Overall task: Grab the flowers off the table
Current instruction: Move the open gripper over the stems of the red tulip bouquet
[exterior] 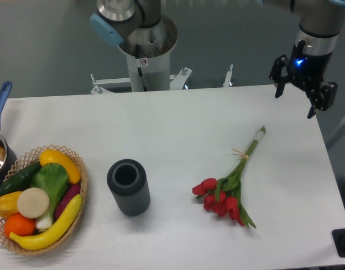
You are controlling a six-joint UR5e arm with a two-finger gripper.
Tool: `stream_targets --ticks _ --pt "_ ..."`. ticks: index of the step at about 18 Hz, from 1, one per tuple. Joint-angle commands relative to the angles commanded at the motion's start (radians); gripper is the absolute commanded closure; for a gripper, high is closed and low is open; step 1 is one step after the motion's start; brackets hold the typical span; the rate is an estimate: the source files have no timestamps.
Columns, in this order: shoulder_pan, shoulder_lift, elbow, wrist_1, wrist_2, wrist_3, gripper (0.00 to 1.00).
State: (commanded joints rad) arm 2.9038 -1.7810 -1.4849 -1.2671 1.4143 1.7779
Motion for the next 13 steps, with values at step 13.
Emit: stream_targets --ticks 13 --pt "-0.02 0.0 -0.159 0.133 -0.031 -0.292 0.0"
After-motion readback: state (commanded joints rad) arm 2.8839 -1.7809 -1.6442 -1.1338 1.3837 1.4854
